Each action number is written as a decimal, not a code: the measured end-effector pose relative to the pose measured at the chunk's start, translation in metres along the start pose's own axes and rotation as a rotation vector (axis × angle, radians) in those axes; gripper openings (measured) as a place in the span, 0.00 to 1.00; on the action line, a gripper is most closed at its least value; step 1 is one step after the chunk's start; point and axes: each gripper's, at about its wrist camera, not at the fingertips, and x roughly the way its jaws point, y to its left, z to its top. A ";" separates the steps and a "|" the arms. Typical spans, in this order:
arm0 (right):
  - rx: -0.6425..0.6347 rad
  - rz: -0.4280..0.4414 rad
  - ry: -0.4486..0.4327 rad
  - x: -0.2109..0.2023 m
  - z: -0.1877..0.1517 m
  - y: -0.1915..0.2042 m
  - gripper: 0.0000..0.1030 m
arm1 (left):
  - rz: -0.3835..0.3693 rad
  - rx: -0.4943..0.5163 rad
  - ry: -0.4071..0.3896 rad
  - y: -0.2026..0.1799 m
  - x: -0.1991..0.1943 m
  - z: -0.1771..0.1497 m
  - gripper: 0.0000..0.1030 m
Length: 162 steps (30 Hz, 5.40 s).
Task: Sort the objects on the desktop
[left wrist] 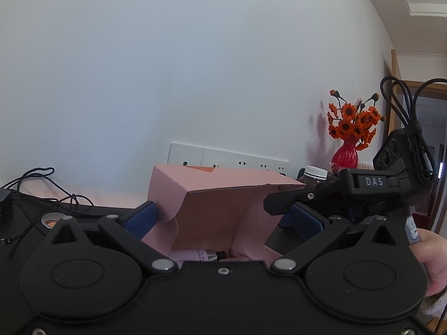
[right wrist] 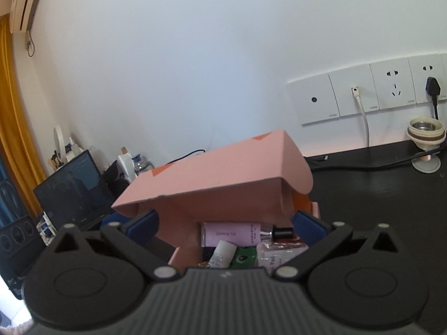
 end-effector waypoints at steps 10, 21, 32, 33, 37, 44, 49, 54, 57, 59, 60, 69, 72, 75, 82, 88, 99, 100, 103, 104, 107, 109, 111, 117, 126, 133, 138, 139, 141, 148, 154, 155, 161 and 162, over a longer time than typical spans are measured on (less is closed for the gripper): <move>0.069 0.020 0.010 -0.002 0.004 0.004 0.99 | -0.008 -0.020 -0.021 0.010 -0.003 0.001 1.00; 0.136 0.060 0.043 0.002 -0.002 -0.011 0.99 | -0.013 -0.086 0.085 0.019 0.005 0.004 1.00; 0.207 0.090 0.061 0.004 -0.010 -0.034 0.99 | 0.044 -0.008 0.198 0.009 0.019 -0.011 1.00; 0.199 0.089 0.060 0.003 -0.011 -0.035 0.99 | 0.039 -0.014 0.206 0.011 0.020 -0.012 1.00; 0.195 0.079 0.070 0.002 -0.016 -0.042 0.99 | 0.039 -0.007 0.208 0.010 0.023 -0.015 1.00; 0.258 0.088 0.063 0.008 -0.026 -0.055 0.99 | 0.019 -0.024 0.204 0.016 0.024 -0.016 1.00; 0.262 0.084 0.053 0.010 -0.027 -0.053 0.99 | 0.011 -0.030 0.202 0.020 0.025 -0.015 1.00; 0.283 0.086 0.040 0.009 -0.029 -0.053 0.99 | 0.005 -0.036 0.204 0.023 0.026 -0.015 1.00; 0.285 0.085 0.039 0.008 -0.030 -0.053 0.99 | 0.004 -0.033 0.208 0.022 0.025 -0.016 1.00; 0.292 0.087 0.037 0.007 -0.031 -0.054 0.99 | 0.004 -0.032 0.210 0.021 0.025 -0.016 1.00; 0.297 0.088 0.037 0.006 -0.032 -0.054 0.99 | 0.005 -0.032 0.209 0.021 0.024 -0.017 1.00; 0.145 -0.045 0.004 -0.024 -0.027 -0.037 0.99 | 0.004 -0.016 0.205 0.022 0.010 -0.020 1.00; 0.019 -0.110 0.004 -0.037 -0.025 -0.022 0.99 | -0.005 0.006 0.200 0.019 -0.003 -0.023 1.00; -0.066 -0.146 0.000 -0.047 -0.028 -0.008 0.99 | -0.022 0.027 0.197 0.016 -0.017 -0.027 1.00; -0.259 -0.282 -0.021 -0.056 -0.039 0.029 0.99 | 0.009 0.069 0.125 0.009 -0.051 -0.031 1.00; -0.456 -0.386 -0.051 -0.055 -0.058 0.056 0.99 | 0.003 0.080 0.083 0.017 -0.063 -0.031 1.00; -0.499 -0.491 -0.271 -0.078 -0.077 0.063 0.99 | 0.102 0.086 0.052 0.014 -0.064 -0.032 1.00; -0.484 -0.471 -0.275 -0.080 -0.076 0.060 0.99 | 0.138 0.081 0.058 0.016 -0.062 -0.032 1.00; -0.507 -0.481 -0.231 -0.073 -0.078 0.057 0.99 | 0.258 0.073 0.094 0.019 -0.055 -0.032 1.00; -0.518 -0.477 -0.218 -0.071 -0.081 0.055 0.99 | 0.292 0.076 0.112 0.019 -0.052 -0.032 1.00; -0.513 -0.460 -0.236 -0.074 -0.089 0.050 0.99 | 0.375 0.105 0.121 0.014 -0.049 -0.033 1.00; -0.492 -0.454 -0.274 -0.081 -0.094 0.044 0.99 | 0.428 0.130 0.116 0.009 -0.049 -0.034 1.00; -0.463 -0.432 -0.279 -0.085 -0.095 0.037 0.99 | 0.469 0.151 0.110 0.003 -0.048 -0.035 1.00; -0.430 -0.384 -0.246 -0.092 -0.099 0.021 0.99 | 0.501 0.272 0.103 -0.020 -0.049 -0.036 1.00; -0.478 -0.370 -0.258 -0.097 -0.103 0.016 0.99 | 0.438 0.223 0.076 -0.025 -0.062 -0.034 1.00; -0.498 -0.331 -0.229 -0.091 -0.102 0.015 0.99 | 0.465 0.242 0.018 -0.028 -0.072 -0.025 1.00; -0.603 -0.316 -0.202 -0.086 -0.103 0.028 0.99 | 0.467 0.357 -0.005 -0.039 -0.074 -0.030 1.00; -0.630 -0.320 -0.199 -0.084 -0.104 0.031 0.99 | 0.466 0.361 0.002 -0.040 -0.073 -0.030 1.00; -0.681 -0.326 -0.189 -0.077 -0.107 0.036 0.99 | 0.460 0.365 0.025 -0.042 -0.069 -0.032 1.00; -0.669 -0.281 -0.153 -0.062 -0.106 0.035 0.99 | 0.412 0.418 0.017 -0.054 -0.070 -0.038 1.00; -0.646 -0.268 -0.146 -0.058 -0.104 0.029 0.99 | 0.423 0.452 0.021 -0.054 -0.067 -0.042 1.00; -0.647 -0.269 -0.143 -0.057 -0.104 0.028 0.99 | 0.411 0.448 0.026 -0.052 -0.067 -0.042 1.00; -0.696 -0.275 -0.128 -0.051 -0.106 0.027 0.99 | 0.323 0.473 0.027 -0.046 -0.073 -0.046 1.00; -0.705 -0.277 -0.126 -0.050 -0.107 0.026 0.99 | 0.312 0.481 0.026 -0.046 -0.073 -0.047 1.00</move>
